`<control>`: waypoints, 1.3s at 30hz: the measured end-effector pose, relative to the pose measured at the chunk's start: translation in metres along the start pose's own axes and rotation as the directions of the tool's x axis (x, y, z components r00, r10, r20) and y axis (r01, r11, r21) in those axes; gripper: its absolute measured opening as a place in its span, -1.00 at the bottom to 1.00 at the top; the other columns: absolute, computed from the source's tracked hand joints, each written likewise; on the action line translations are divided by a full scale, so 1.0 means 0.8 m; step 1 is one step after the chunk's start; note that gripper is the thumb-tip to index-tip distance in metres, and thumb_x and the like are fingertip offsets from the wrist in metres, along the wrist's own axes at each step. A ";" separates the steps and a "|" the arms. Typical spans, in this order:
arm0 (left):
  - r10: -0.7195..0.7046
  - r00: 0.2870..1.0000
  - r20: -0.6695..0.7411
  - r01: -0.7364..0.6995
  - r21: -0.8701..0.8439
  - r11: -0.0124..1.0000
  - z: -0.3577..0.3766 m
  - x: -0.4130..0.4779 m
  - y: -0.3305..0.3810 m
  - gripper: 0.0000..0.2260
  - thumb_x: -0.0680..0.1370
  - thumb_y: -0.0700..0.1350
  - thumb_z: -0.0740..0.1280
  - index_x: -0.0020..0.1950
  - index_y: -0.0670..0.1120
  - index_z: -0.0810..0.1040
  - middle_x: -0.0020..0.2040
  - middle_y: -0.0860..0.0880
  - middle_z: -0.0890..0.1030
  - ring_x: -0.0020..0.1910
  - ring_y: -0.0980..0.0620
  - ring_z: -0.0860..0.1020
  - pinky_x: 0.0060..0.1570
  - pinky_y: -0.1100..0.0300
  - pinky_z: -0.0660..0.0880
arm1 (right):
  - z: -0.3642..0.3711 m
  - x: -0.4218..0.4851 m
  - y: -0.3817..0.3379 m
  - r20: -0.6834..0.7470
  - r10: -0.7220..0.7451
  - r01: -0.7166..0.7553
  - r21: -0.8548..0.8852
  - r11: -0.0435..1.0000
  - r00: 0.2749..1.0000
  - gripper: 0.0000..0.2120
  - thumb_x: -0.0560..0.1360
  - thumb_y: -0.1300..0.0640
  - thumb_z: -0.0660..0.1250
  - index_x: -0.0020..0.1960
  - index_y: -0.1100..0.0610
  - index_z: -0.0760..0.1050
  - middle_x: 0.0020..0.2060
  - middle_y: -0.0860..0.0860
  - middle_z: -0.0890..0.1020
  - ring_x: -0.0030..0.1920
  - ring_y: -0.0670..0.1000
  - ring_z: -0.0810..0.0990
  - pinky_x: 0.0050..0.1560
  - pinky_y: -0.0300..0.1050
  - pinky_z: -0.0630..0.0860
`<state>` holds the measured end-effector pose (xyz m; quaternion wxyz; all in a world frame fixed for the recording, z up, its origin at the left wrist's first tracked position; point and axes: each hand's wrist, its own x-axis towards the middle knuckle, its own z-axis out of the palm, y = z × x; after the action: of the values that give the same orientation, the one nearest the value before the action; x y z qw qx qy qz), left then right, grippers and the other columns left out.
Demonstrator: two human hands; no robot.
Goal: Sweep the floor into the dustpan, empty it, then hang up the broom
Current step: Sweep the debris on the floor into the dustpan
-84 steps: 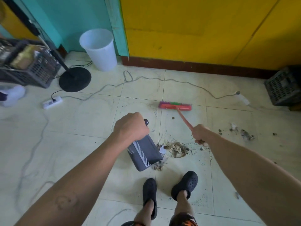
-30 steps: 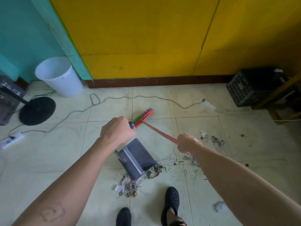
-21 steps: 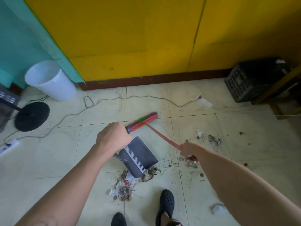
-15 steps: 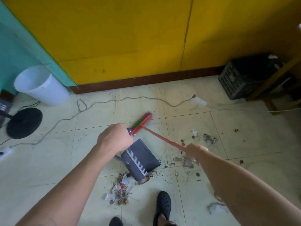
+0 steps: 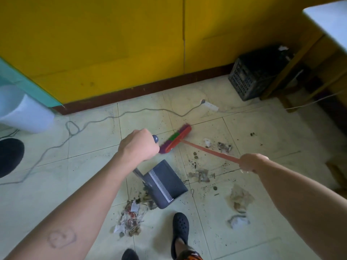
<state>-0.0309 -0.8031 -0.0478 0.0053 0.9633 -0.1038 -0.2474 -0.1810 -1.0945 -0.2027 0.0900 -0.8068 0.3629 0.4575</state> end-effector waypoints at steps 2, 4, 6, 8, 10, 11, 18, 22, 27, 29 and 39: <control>0.025 1.000 0.003 -0.025 0.018 1.000 0.006 -0.001 0.013 -0.76 0.57 -0.07 0.21 -0.27 -0.13 0.39 -0.33 -0.07 0.46 -0.41 0.00 0.42 -0.43 0.21 0.31 | 0.003 -0.002 0.030 0.002 0.028 -0.028 0.057 0.998 1.000 -0.76 0.60 0.17 0.13 0.21 0.15 0.47 -0.27 -0.08 0.48 -0.45 -0.15 0.39 -0.49 -0.33 0.32; 0.067 0.998 -0.004 -0.067 0.032 0.997 0.012 -0.002 0.031 -0.76 0.58 -0.07 0.20 -0.25 -0.14 0.38 -0.34 -0.07 0.46 -0.42 0.00 0.42 -0.44 0.21 0.30 | 0.012 0.003 0.065 0.007 0.068 -0.068 0.056 0.996 0.998 -0.73 0.60 0.16 0.10 0.20 0.13 0.49 -0.28 -0.08 0.50 -0.44 -0.13 0.43 -0.48 -0.29 0.34; 0.112 0.994 -0.008 -0.112 0.046 0.993 0.017 -0.005 0.048 -0.81 0.57 -0.07 0.21 -0.19 -0.15 0.41 -0.36 -0.08 0.44 -0.41 -0.01 0.41 -0.39 0.19 0.34 | 0.021 0.002 0.100 0.008 0.111 -0.111 0.081 0.991 0.994 -0.69 0.57 0.13 0.09 0.24 -0.04 0.48 -0.26 -0.09 0.54 -0.44 -0.10 0.48 -0.52 -0.24 0.35; 0.154 0.988 -0.019 -0.153 0.064 0.986 0.021 -0.009 0.061 -0.82 0.57 -0.06 0.21 -0.14 -0.16 0.42 -0.37 -0.07 0.42 -0.42 -0.01 0.39 -0.32 0.16 0.37 | 0.032 -0.009 0.126 -0.006 0.139 -0.137 0.104 0.985 0.990 -0.63 0.55 0.13 0.09 0.30 -0.07 0.45 -0.23 -0.09 0.55 -0.41 -0.07 0.49 -0.47 -0.22 0.40; 0.194 0.981 -0.021 -0.191 0.094 0.977 0.026 -0.013 0.073 -0.82 0.57 -0.05 0.21 -0.12 -0.15 0.42 -0.38 -0.07 0.40 -0.40 -0.02 0.41 -0.29 0.15 0.38 | 0.044 -0.026 0.146 0.042 0.152 -0.155 0.109 0.982 0.988 -0.65 0.59 0.17 0.09 0.32 0.08 0.46 -0.22 -0.05 0.55 -0.37 -0.06 0.45 -0.37 -0.20 0.40; 0.206 0.978 -0.019 -0.203 0.105 0.974 0.029 -0.016 0.079 -0.82 0.57 -0.05 0.21 -0.11 -0.15 0.41 -0.38 -0.06 0.39 -0.38 -0.04 0.42 -0.28 0.15 0.38 | 0.049 -0.040 0.154 0.067 0.176 -0.184 0.136 0.973 0.982 -0.66 0.60 0.18 0.09 0.33 0.14 0.44 -0.28 -0.04 0.51 -0.40 -0.07 0.41 -0.40 -0.22 0.35; 0.256 0.967 -0.003 -0.252 0.160 0.954 0.043 -0.039 0.104 -0.86 0.55 -0.07 0.24 -0.14 -0.12 0.42 -0.35 -0.07 0.44 -0.28 -0.11 0.53 -0.20 0.13 0.53 | 0.104 -0.086 0.202 0.118 0.276 -0.299 0.282 0.912 0.954 -0.62 0.65 0.13 0.06 0.44 0.17 0.32 -0.35 -0.02 0.43 -0.52 -0.11 0.28 -0.66 -0.30 0.17; 0.299 0.954 -0.003 -0.293 0.185 0.938 0.049 -0.052 0.106 -0.85 0.55 -0.07 0.23 -0.14 -0.13 0.42 -0.33 -0.09 0.45 -0.29 -0.10 0.53 -0.20 0.13 0.52 | 0.148 -0.110 0.196 0.124 0.297 -0.322 0.350 0.880 0.947 -0.64 0.62 0.17 0.11 0.39 0.21 0.34 -0.26 0.03 0.47 -0.45 -0.07 0.38 -0.59 -0.28 0.30; 0.297 0.955 0.003 -0.292 0.191 0.937 0.048 -0.073 0.083 -0.78 0.56 -0.08 0.23 -0.25 -0.15 0.37 -0.35 -0.10 0.46 -0.39 -0.04 0.46 -0.27 0.14 0.45 | 0.186 -0.135 0.164 0.040 0.203 -0.201 0.417 0.887 0.978 -0.45 0.59 0.30 0.09 0.53 0.01 0.13 -0.05 -0.01 0.50 -0.39 -0.14 0.43 -0.57 -0.35 0.35; 0.287 0.958 0.000 -0.282 0.190 0.940 0.048 -0.080 0.068 -0.82 0.56 -0.08 0.22 -0.15 -0.17 0.42 -0.35 -0.10 0.47 -0.40 -0.04 0.47 -0.29 0.14 0.44 | 0.198 -0.136 0.150 0.025 0.190 -0.184 0.397 0.899 0.981 -0.47 0.59 0.29 0.09 0.52 -0.01 0.17 -0.08 -0.03 0.50 -0.42 -0.16 0.42 -0.59 -0.37 0.32; 0.261 0.964 -0.045 -0.253 0.132 0.958 0.044 -0.119 -0.050 -0.85 0.57 -0.04 0.24 -0.05 -0.12 0.42 -0.32 -0.04 0.41 -0.21 -0.12 0.48 -0.21 0.12 0.39 | 0.267 -0.159 0.009 0.181 0.166 -0.239 0.540 0.807 0.969 -0.57 0.54 0.30 0.10 0.41 0.17 0.25 -0.31 0.08 0.52 -0.56 -0.06 0.36 -0.59 -0.26 0.29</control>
<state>-0.1210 -0.7430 -0.0362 -0.0196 0.9472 -0.2433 -0.2078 -0.3695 -0.9340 -0.2200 0.2947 -0.6717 0.5580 0.3881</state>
